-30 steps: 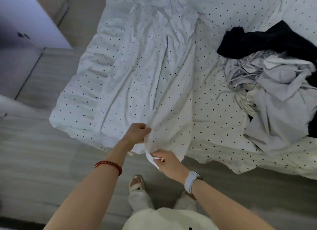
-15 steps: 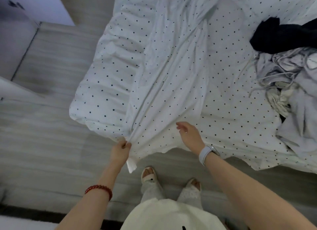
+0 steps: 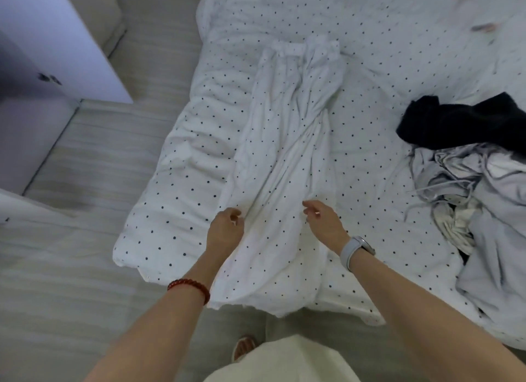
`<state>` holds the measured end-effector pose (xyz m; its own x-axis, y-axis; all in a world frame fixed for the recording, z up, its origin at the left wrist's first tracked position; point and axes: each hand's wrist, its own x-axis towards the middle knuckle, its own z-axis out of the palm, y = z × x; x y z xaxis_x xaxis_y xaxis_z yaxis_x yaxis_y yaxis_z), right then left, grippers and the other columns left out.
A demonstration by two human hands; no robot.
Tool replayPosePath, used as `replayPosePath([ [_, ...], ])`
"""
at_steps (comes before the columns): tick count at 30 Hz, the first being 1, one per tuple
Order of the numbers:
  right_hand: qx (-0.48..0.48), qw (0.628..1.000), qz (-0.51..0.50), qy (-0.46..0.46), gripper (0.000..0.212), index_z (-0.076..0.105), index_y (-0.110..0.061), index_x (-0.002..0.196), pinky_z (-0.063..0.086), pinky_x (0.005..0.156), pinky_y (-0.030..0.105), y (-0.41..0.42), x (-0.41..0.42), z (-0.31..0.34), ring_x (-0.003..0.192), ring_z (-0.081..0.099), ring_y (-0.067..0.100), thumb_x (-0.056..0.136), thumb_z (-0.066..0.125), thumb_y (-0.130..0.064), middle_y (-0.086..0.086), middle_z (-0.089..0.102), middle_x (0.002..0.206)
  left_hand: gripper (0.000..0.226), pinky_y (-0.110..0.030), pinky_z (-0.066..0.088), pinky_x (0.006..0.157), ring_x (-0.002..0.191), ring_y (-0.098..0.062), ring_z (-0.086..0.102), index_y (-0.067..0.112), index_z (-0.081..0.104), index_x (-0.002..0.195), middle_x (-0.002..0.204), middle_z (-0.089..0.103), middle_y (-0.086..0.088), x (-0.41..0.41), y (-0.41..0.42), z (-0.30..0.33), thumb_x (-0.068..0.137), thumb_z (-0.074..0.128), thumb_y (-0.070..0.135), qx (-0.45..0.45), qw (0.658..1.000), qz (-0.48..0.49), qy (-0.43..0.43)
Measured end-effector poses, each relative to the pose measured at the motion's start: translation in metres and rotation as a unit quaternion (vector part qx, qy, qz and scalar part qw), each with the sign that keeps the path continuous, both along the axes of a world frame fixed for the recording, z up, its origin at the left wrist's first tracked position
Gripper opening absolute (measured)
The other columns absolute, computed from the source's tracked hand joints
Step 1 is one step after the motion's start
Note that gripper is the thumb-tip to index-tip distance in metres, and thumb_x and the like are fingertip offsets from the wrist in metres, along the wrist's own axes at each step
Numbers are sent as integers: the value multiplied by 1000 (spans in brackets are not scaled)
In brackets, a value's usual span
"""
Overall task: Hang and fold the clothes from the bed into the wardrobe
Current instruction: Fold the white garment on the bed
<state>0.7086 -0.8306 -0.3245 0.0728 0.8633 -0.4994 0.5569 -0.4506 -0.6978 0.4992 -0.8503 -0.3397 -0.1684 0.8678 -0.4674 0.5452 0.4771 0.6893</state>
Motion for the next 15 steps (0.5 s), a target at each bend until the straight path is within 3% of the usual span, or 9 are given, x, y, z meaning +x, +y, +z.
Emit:
replayPosePath([
  [3, 19, 999, -36, 22, 31, 52, -6, 125, 44, 86, 30, 57, 19, 9, 107, 54, 28, 98, 36, -10, 15, 55, 126, 30, -17, 37, 82, 106, -17, 55, 9, 56, 123, 121, 59, -8, 25, 57, 16, 95, 48, 17, 25, 999, -21, -15],
  [7, 18, 991, -111, 74, 34, 48, -6, 129, 44, 99, 46, 147, 49, 15, 99, 53, 22, 96, 41, -13, 14, 55, 123, 31, -14, 35, 79, 100, -14, 54, 11, 55, 124, 122, 57, -7, 67, 139, 26, 95, 51, 19, 51, 997, -44, -26],
  [10, 3, 968, -196, 156, 37, 42, -2, 133, 50, 86, 40, 219, 69, 28, 81, 54, 21, 96, 39, -4, 13, 55, 109, 37, -15, 36, 84, 106, -16, 52, 11, 49, 131, 127, 51, -9, 98, 192, 29, 94, 53, 19, 56, 996, -67, -34],
  [13, 8, 942, -257, 215, 36, 42, -2, 133, 48, 73, 32, 280, 84, 33, 67, 48, 17, 98, 37, -5, 12, 53, 104, 43, -23, 36, 98, 120, -20, 44, 12, 44, 135, 135, 42, -8, 120, 231, 28, 93, 53, 15, 143, 987, -78, -9],
  [15, -8, 942, -256, 218, 26, 56, -1, 114, 48, 72, 31, 316, 89, 31, 66, 48, 17, 98, 37, -10, 9, 54, 94, 47, -22, 31, 101, 128, -18, 35, 16, 42, 138, 143, 35, -5, 133, 256, 27, 93, 54, 15, 195, 976, -98, 12],
])
